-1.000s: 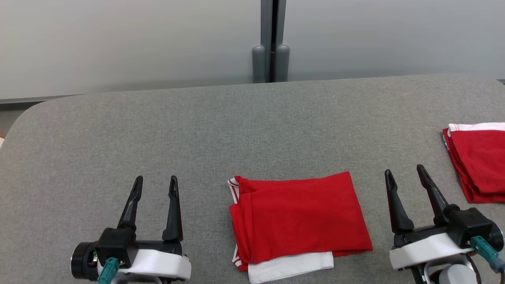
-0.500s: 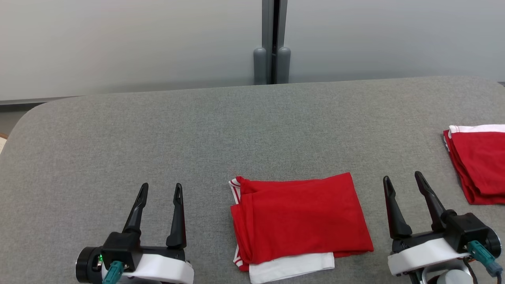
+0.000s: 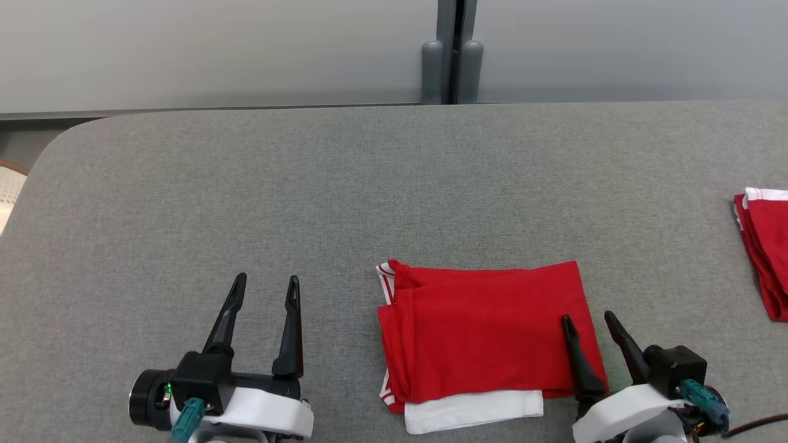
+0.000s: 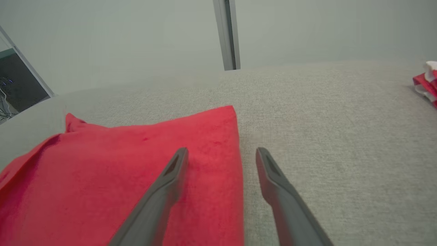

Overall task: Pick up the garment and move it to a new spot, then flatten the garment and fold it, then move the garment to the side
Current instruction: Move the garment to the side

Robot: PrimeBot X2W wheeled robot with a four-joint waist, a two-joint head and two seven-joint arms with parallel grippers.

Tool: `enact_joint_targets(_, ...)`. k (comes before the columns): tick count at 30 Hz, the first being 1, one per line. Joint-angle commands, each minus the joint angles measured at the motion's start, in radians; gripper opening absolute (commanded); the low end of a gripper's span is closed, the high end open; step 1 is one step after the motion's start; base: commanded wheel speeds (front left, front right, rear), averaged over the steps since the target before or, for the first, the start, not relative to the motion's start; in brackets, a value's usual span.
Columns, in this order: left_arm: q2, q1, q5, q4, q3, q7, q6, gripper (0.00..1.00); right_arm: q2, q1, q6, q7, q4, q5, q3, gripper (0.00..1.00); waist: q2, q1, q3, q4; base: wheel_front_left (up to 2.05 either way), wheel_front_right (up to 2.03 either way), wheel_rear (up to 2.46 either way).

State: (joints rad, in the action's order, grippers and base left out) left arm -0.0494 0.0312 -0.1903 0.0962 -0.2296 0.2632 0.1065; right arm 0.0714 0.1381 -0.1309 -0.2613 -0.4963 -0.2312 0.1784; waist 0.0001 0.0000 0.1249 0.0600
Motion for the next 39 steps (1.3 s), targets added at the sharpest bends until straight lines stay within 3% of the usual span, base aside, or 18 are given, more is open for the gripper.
enact_joint_targets(1,-0.003,0.023,0.006,-0.004,-0.002,0.001,-0.003,1.00,0.000,0.020,0.001,-0.002,-0.038,-0.015,0.001,1.00,-0.0001,0.0000,0.014,0.014,0.00,0.00,0.00)
enact_joint_targets(8,-0.003,0.034,0.014,-0.007,-0.005,0.001,-0.006,1.00,-0.008,0.060,0.001,0.007,-0.146,-0.073,0.022,1.00,-0.0001,0.0000,0.032,0.030,0.00,0.00,0.00)
enact_joint_targets(9,-0.003,0.037,0.014,-0.009,-0.005,0.001,-0.005,1.00,-0.009,0.066,0.001,0.007,-0.159,-0.081,0.029,0.51,-0.0001,0.0000,0.033,0.030,0.00,0.00,0.00)
enact_joint_targets(10,-0.003,0.040,0.016,-0.012,-0.005,0.001,-0.003,1.00,-0.010,0.072,0.001,0.006,-0.169,-0.087,0.036,0.14,-0.0001,0.0000,0.035,0.029,0.00,0.00,0.00)
enact_joint_targets(11,-0.003,0.042,0.017,-0.014,-0.007,0.001,-0.003,1.00,-0.011,0.077,0.001,0.006,-0.184,-0.099,0.041,0.00,-0.0001,0.0000,0.035,0.027,0.00,0.00,0.00)
enact_joint_targets(16,-0.003,0.045,0.032,-0.023,-0.011,0.001,-0.009,1.00,0.031,0.136,0.001,-0.001,-0.183,-0.068,0.101,0.00,-0.0001,0.0000,0.047,-0.014,0.00,0.00,0.00)
enact_joint_targets(24,-0.003,0.111,0.050,-0.058,-0.049,0.001,-0.029,1.00,0.192,0.257,0.001,-0.005,-0.067,0.080,0.155,0.00,-0.0001,0.0000,0.093,-0.141,0.00,0.00,0.00)
enact_joint_targets(26,-0.003,0.155,0.065,-0.076,-0.064,0.001,-0.035,1.00,0.256,0.315,0.001,-0.005,-0.035,0.088,0.177,0.00,-0.0001,0.0000,0.124,-0.203,0.00,0.00,0.00)
enact_joint_targets(33,-0.004,0.257,0.099,-0.125,-0.109,0.001,-0.064,1.00,0.425,0.493,0.001,0.018,-0.031,0.028,0.254,0.00,-0.0001,0.0000,0.233,-0.329,0.00,0.00,0.00)
enact_joint_targets(39,-0.014,0.344,0.153,-0.139,-0.132,0.001,-0.100,1.00,0.515,0.637,0.001,0.013,-0.113,-0.037,0.200,0.00,-0.0001,0.0000,0.369,-0.390,0.00,0.00,0.00)
